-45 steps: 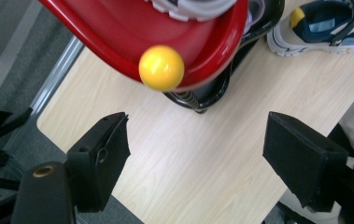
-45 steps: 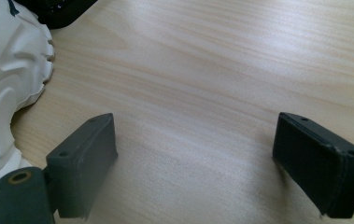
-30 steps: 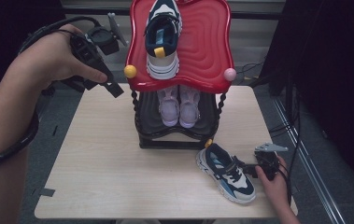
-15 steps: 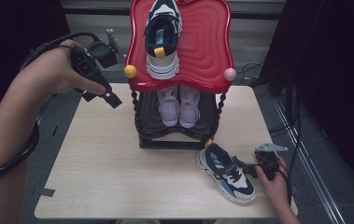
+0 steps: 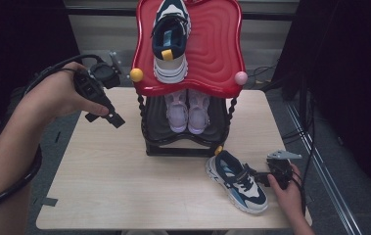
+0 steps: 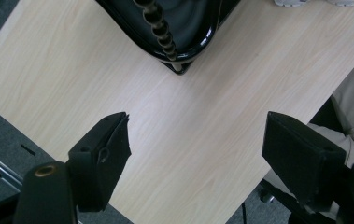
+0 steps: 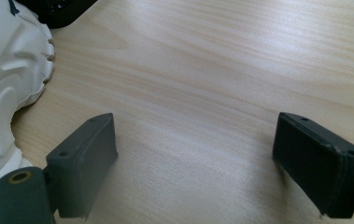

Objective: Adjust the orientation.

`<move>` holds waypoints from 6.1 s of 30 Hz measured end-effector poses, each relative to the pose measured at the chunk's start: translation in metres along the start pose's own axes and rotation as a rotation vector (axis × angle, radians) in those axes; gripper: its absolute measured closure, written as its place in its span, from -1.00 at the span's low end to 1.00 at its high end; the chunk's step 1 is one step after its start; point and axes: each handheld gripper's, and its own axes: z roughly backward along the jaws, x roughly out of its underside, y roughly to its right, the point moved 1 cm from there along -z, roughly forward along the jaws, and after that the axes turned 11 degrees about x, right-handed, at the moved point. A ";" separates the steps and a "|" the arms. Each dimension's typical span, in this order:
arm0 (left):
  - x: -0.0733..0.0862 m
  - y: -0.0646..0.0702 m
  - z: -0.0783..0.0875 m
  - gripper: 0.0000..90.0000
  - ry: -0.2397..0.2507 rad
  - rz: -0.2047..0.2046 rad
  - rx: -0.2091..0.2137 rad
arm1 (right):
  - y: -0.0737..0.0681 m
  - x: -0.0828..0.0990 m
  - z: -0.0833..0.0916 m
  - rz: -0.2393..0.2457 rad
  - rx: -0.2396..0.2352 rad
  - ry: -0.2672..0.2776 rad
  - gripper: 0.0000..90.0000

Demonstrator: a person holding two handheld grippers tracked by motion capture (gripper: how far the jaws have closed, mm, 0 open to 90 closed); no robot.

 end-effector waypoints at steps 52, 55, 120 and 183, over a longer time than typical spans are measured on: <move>0.067 -0.009 -0.194 -0.48 0.155 -0.020 0.156 | -0.001 0.001 0.001 -0.005 0.002 -0.003 -0.71; 0.071 -0.009 -0.209 -0.48 0.187 -0.020 0.154 | -0.001 0.001 0.002 -0.007 0.004 -0.003 -0.70; 0.113 -0.016 -0.287 -0.73 0.488 0.038 0.012 | -0.020 -0.012 0.072 0.154 -0.294 -0.088 -0.56; 0.113 -0.014 -0.292 -0.88 0.521 0.038 0.008 | -0.012 -0.039 0.075 0.144 -0.341 -0.051 0.33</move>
